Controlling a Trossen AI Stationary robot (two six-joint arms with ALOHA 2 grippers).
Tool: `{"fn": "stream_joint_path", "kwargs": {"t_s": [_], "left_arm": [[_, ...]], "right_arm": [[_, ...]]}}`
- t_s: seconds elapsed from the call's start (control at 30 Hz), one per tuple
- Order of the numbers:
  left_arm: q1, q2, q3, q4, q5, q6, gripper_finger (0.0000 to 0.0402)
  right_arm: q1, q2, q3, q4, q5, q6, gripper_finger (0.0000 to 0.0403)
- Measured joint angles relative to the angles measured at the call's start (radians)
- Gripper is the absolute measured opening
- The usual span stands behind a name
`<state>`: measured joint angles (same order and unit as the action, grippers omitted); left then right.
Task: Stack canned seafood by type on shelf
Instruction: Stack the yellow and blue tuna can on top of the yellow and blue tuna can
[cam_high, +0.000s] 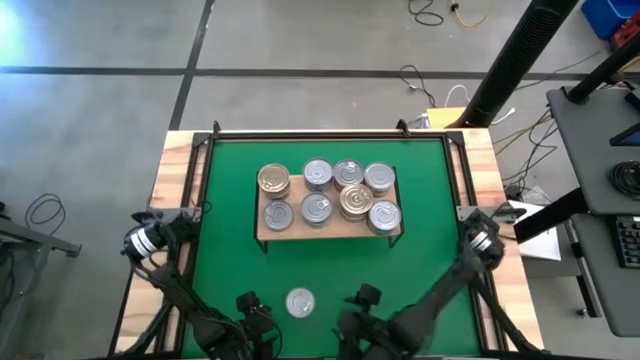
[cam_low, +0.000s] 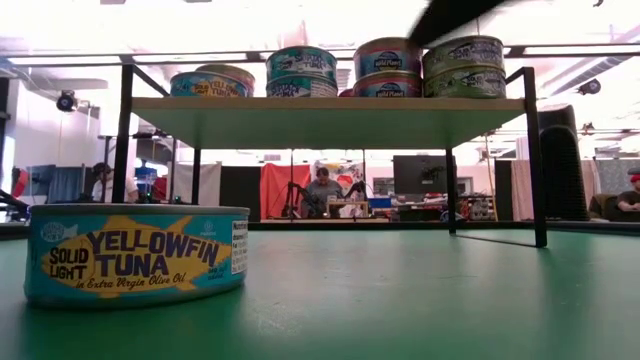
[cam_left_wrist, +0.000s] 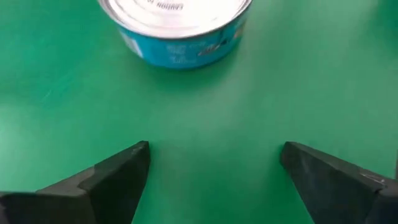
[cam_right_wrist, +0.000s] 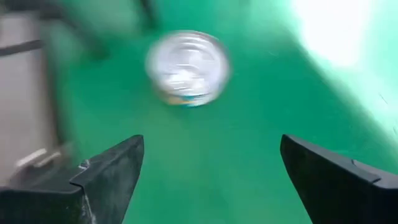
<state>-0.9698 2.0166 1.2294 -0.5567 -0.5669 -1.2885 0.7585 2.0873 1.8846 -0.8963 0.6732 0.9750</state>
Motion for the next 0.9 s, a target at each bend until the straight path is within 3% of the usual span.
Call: {"fn": "stream_joint_path", "kwargs": {"t_s": [0.13, 0.3, 0.53, 0.77, 0.9], "left_arm": [[-0.022, 0.062, 0.007, 0.042, -0.119, -0.085, 0.0359], [-0.033, 0.122, 0.008, 0.065, -0.278, -0.14, 0.0359], [-0.031, 0.224, 0.015, 0.118, -0.458, -0.149, 0.0362], [-0.03, 0.295, 0.012, 0.154, -0.642, -0.189, 0.0389], [-0.013, 0.329, 0.008, 0.212, -0.758, -0.161, 0.0398]], "right_arm": [[-0.048, 0.073, -0.012, -0.032, 0.053, 0.195, 0.0361], [-0.108, 0.177, -0.019, -0.04, 0.021, 0.314, 0.0348], [-0.194, 0.234, -0.019, -0.011, 0.024, 0.312, 0.0334], [-0.235, 0.236, -0.017, 0.146, -0.051, 0.12, 0.034], [-0.238, 0.238, -0.021, 0.221, -0.062, 0.087, 0.0335]]}}
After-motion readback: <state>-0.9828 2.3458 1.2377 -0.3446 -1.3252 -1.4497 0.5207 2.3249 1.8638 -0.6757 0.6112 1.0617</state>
